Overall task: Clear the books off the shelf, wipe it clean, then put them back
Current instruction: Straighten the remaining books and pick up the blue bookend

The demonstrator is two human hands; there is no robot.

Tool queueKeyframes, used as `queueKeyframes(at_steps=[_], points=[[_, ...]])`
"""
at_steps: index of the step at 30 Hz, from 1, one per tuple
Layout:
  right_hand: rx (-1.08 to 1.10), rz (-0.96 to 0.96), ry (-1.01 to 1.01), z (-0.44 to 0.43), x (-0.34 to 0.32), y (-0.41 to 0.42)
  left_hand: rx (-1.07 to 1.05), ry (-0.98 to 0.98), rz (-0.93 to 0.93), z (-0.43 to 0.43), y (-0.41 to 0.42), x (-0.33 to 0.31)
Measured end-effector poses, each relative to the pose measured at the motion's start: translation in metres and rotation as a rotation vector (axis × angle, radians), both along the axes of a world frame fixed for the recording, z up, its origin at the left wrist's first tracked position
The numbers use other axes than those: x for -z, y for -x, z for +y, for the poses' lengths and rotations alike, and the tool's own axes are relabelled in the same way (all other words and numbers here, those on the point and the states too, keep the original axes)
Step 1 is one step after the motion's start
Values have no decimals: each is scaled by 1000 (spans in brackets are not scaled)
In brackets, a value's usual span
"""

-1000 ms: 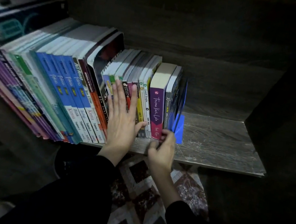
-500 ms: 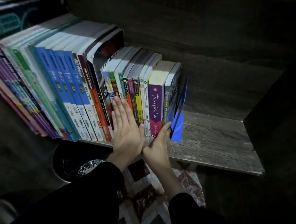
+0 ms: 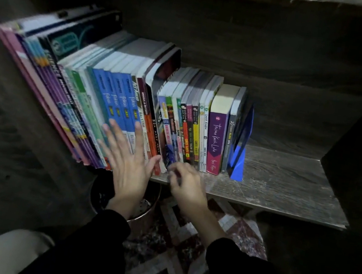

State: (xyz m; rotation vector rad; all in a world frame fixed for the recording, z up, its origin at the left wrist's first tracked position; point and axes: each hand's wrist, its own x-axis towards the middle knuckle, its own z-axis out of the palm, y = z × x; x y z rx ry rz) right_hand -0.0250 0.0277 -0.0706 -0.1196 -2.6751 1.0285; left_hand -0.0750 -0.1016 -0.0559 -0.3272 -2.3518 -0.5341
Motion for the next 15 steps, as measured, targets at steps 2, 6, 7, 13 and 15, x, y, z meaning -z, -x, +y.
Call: queueKeyframes(at_steps=[2,6,7,13,15], points=[[-65,-32,-3,-13,-5,5,-31,-24,-37,-15,6,-3],[-60,-98,118,-31,-6,13,-45,-37,-90,-34,24,-10],[-54,-95,131,-34,-5,14,-34,-15,-92,-37,28,-11],[-27,-52,176,-38,3,14,-31,53,-78,-40,37,-8],[6,-23,164,-40,5,14,-9,83,-55,-48,35,-7]])
